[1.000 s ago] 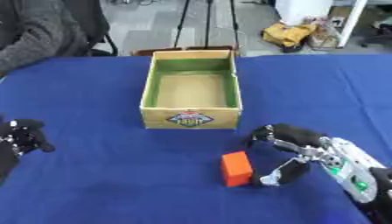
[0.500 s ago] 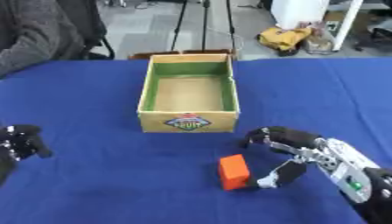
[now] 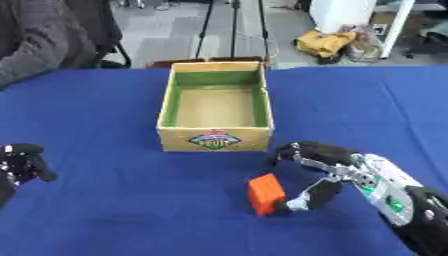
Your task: Pick up objects on the table and place them in the box.
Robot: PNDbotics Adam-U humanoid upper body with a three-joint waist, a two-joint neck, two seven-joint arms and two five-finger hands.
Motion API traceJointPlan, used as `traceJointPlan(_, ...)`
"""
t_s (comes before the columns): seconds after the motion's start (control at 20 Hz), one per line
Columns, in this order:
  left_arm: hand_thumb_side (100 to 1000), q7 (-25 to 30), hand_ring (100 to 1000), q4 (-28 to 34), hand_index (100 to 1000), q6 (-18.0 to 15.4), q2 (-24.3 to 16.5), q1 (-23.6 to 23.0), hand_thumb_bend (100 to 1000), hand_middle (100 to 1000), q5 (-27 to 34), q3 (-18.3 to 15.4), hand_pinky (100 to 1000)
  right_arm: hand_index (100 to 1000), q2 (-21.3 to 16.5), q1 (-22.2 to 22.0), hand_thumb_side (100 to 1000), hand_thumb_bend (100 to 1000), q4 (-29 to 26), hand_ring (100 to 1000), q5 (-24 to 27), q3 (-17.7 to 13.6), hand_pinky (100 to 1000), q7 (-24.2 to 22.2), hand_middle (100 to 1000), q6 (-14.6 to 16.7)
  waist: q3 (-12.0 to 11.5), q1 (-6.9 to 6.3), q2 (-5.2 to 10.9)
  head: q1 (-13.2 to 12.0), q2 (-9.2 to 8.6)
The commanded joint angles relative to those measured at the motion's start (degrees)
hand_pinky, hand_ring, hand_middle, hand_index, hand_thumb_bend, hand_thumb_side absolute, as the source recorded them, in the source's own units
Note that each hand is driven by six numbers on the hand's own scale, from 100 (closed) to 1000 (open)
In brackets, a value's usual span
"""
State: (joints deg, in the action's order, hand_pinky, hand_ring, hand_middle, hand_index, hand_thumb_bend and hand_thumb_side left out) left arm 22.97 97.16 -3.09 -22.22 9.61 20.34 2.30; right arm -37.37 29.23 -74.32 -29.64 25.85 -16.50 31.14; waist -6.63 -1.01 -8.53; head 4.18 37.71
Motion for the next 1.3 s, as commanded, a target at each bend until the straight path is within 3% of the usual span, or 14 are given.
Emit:
traceJointPlan(0.05,1000,-0.1,511,0.6,733,0.1,-0.6,0.8,238,506,0.1,0.0,632,843,-0.5,1.0,561,535,-0.2,740,-0.7,-0.2,780,-0.1,625,0.3,-0.1,-0.01,0.79,0.2,-0.42)
traceJointPlan(0.2,1000,-0.1,511,0.6,733,0.1,-0.6,0.8,239,506,0.1,0.0,632,796,-0.3,1.0,494,512,-0.3,676,-1.1,-0.4,745,1.2,562,0.5,-0.1,0.01,0.79,0.2,-0.53)
traceJointPlan(0.4,1000,-0.2,510,0.6,732,0.1,-0.5,0.9,238,506,0.1,0.0,632,670,0.0,0.9,364,476,-0.3,576,-1.6,-0.5,695,4.2,449,0.2,-0.1,-0.04,0.82,0.4,-0.62)
traceJointPlan(0.5,1000,-0.2,510,0.6,732,0.1,-0.6,0.9,239,506,0.1,0.0,632,617,0.0,0.8,311,430,-0.2,566,-1.9,-0.5,693,5.7,429,0.0,-0.1,-0.08,0.83,0.5,-0.61)
traceJointPlan(0.6,1000,-0.3,510,0.6,732,0.1,-0.6,0.8,238,506,0.1,0.0,632,495,0.1,0.8,192,275,0.1,564,-2.2,-0.6,691,7.2,400,-0.4,0.0,-0.13,0.83,0.5,-0.6)
traceJointPlan(0.75,1000,-0.3,510,0.6,732,0.1,-0.6,0.9,238,506,0.1,0.0,632,382,0.0,0.7,139,210,0.3,564,-2.4,-0.6,690,8.9,391,-1.1,0.1,-0.16,0.84,0.6,-0.65)
traceJointPlan(0.85,1000,-0.3,510,0.6,731,0.1,-0.6,0.9,237,506,0.1,0.1,632,358,-0.1,0.7,134,211,0.1,566,-2.4,-0.5,691,9.8,390,-1.4,0.2,-0.21,0.86,0.6,-0.7)
traceJointPlan(1.0,1000,-0.4,510,0.6,731,0.1,-0.6,0.9,237,506,0.2,0.1,632,376,-0.2,0.7,157,243,-0.1,570,-2.3,-0.5,695,10.3,394,-1.6,0.4,-0.29,0.92,0.7,-0.71)
traceJointPlan(1.05,1000,-0.4,510,0.6,731,0.1,-0.6,0.9,237,506,0.2,0.1,632,467,-0.3,0.7,192,294,-0.3,587,-2.3,-0.4,704,10.3,416,-1.6,0.4,-0.32,0.94,0.7,-0.73)
traceJointPlan(1.3,1000,-0.5,510,0.6,731,0.1,-0.6,0.9,239,506,0.3,0.0,632,592,-1.8,0.4,256,376,-3.7,647,-1.2,-0.5,732,8.8,486,-0.8,0.8,-0.23,1.0,0.8,-1.08)
